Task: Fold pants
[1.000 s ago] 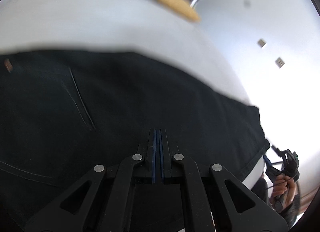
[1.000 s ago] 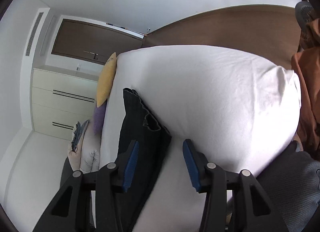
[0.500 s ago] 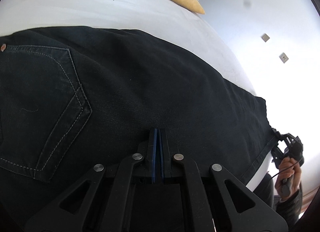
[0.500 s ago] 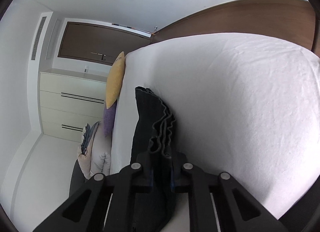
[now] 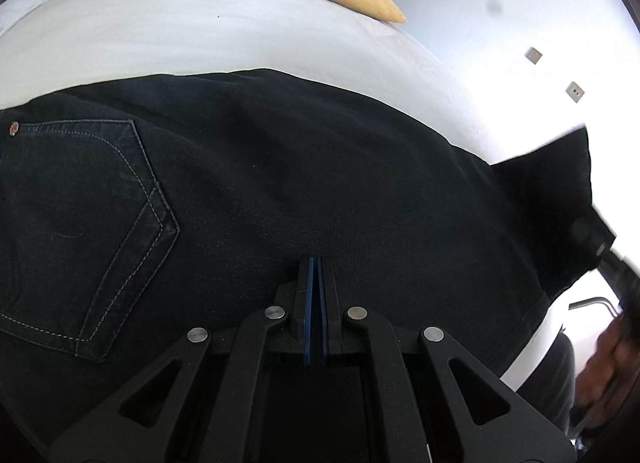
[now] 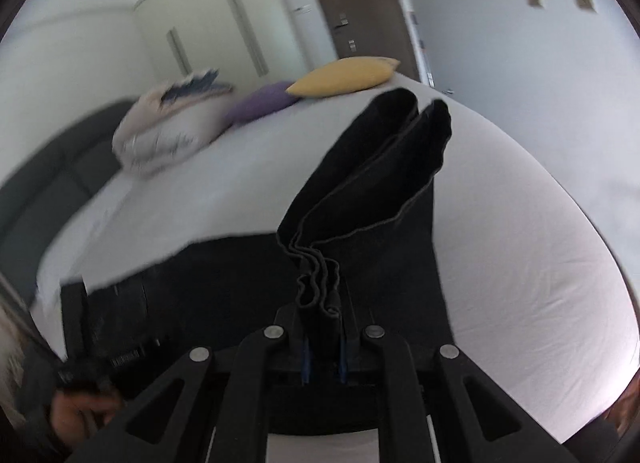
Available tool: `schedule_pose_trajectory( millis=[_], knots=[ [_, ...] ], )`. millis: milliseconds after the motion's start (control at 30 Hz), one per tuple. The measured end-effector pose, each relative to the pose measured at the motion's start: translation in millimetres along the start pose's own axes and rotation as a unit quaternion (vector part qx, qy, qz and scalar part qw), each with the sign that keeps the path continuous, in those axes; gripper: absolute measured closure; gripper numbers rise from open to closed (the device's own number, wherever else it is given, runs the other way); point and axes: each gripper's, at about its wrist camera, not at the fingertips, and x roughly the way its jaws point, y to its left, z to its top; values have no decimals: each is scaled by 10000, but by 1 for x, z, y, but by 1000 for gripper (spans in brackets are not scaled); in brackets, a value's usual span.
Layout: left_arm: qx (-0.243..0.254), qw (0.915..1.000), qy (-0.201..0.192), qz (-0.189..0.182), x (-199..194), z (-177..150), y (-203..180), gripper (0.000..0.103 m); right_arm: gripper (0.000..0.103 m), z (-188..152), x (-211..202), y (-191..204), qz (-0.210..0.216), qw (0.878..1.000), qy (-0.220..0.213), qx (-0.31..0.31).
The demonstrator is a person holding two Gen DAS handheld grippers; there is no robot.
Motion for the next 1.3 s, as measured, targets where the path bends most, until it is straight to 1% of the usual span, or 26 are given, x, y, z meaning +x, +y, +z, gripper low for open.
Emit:
schedule_pose_trajectory(
  millis=[67, 133, 200, 300, 367, 467, 533, 600, 667, 733, 767, 800, 833, 867, 900, 933, 1033, 1167, 1267, 1300],
  knots=[
    [61, 10000, -11, 40, 0, -1, -6, 100, 92, -19, 24, 28, -131, 9976, 359, -578],
    [152, 9998, -17, 137, 1, -3, -13, 100, 92, -36, 45, 44, -400, 9908, 676, -1103],
    [226, 9995, -17, 230, 1, -4, -20, 100, 92, -46, 47, 51, -617, 9859, 603, -1431],
    [252, 9991, -13, 327, 1, -5, -30, 100, 92, -47, 46, 52, -661, 9847, 588, -1499],
    [355, 9984, 11, 450, 1, -6, -39, 100, 92, -50, 46, 53, -712, 9834, 548, -1575],
    [481, 9968, 37, 640, 1, -5, -52, 100, 91, -56, 44, 60, -871, 9787, 449, -1802],
    [416, 9969, 57, 663, -1, -4, -57, 100, 91, -55, 43, 61, -962, 9755, 389, -1938],
    [212, 9983, 109, 538, -3, -1, -60, 100, 91, -55, 41, 63, -1040, 9724, 320, -2062],
    [-130, 9996, 237, 107, -5, 5, -64, 100, 91, -58, 39, 65, -1109, 9697, 257, -2163],
    [-321, 9985, 334, -296, -3, 9, -72, 96, 91, -60, 37, 67, -1174, 9675, 187, -2230],
    [-461, 9966, 398, -555, 1, 11, -76, 84, 91, -61, 37, 69, -1203, 9661, 150, -2281],
    [-591, 9945, 455, -734, 5, 13, -79, 61, 91, -62, 35, 70, -1241, 9639, 97, -2355],
    [-768, 9916, 501, -907, 9, 15, -82, 45, 91, -62, 34, 71, -1260, 9627, 65, -2395],
    [-917, 9889, 467, -1070, 11, 17, -86, 26, 91, -62, 31, 73, -1279, 9612, 7, -2445],
    [-1037, 9861, 433, -1221, 13, 19, -89, 25, 91, -62, 29, 74, -1293, 9601, -48, -2481],
    [-1141, 9826, 480, -1386, 17, 22, -94, 25, 91, -62, 26, 76, -1309, 9588, -107, -2518],
    [-1402, 9722, 747, -1721, 33, 29, -107, 25, 91, -63, 19, 82, -1372, 9535, -234, -2673],
    [-1458, 9676, 956, -1826, 48, 36, -123, 25, 91, -64, 15, 90, -1405, 9473, -315, -2861],
    [-1360, 9675, 1100, -1825, 57, 42, -136, 25, 91, -65, 11, 97, -1340, 9448, -369, -2968],
    [-1304, 9683, 1135, -1805, 59, 44, -140, 33, 91, -66, 11, 100, -1320, 9439, -379, -3005]
  ],
)
